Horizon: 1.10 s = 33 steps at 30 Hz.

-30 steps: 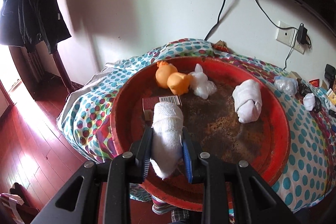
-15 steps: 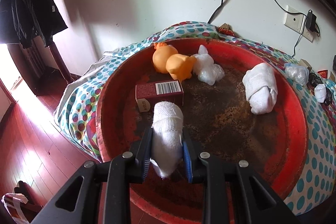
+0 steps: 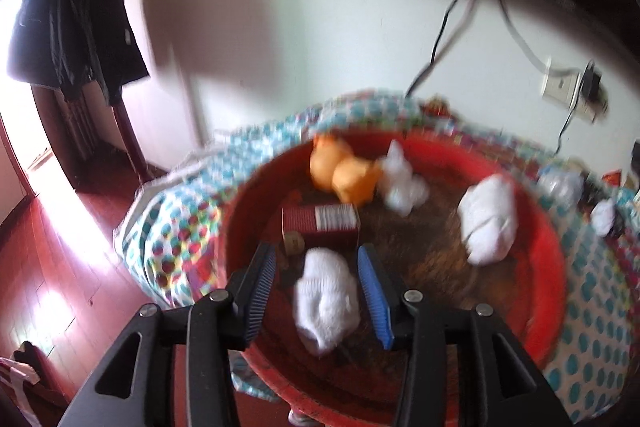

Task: Organize objects
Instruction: 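Carry the white sock into the red tray and release it with the left gripper, then grasp the white knit sock on the bed with the right gripper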

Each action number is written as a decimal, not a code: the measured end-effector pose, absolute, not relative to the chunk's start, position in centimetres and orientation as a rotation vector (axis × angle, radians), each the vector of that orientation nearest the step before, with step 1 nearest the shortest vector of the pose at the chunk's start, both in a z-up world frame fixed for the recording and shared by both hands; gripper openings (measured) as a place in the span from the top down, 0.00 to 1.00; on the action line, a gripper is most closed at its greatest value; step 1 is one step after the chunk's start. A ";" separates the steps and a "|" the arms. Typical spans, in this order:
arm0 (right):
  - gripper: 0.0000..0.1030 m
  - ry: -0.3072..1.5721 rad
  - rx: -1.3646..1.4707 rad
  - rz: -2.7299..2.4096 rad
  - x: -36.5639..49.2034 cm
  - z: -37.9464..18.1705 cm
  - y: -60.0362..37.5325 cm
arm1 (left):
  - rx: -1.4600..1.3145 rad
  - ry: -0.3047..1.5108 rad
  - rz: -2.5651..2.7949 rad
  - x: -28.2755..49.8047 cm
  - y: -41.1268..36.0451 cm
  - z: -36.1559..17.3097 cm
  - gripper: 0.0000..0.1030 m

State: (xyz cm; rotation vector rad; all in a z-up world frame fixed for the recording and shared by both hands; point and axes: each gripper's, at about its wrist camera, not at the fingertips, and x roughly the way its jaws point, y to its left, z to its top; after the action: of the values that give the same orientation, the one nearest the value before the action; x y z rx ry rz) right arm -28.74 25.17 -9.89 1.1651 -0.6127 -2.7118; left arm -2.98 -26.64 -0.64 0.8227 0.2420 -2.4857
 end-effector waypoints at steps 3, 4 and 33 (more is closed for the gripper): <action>0.00 -0.612 1.166 -2.712 -28.8 -9.9 25.1 | 0.625 0.195 -2.565 -0.3 -24.3 2.8 0.46; 0.00 -0.610 1.167 -2.713 -28.7 -9.9 25.1 | 0.561 0.183 -2.593 0.8 -23.2 3.5 0.43; 0.06 -0.258 1.349 -2.764 -32.0 -9.3 10.3 | 0.893 0.432 -2.943 3.2 -13.2 -4.2 0.39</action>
State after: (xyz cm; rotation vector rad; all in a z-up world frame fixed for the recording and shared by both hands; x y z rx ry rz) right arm -31.98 10.26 -9.34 1.3488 -0.2584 -2.7644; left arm 3.18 -13.22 -4.19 0.8934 0.4322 -2.9435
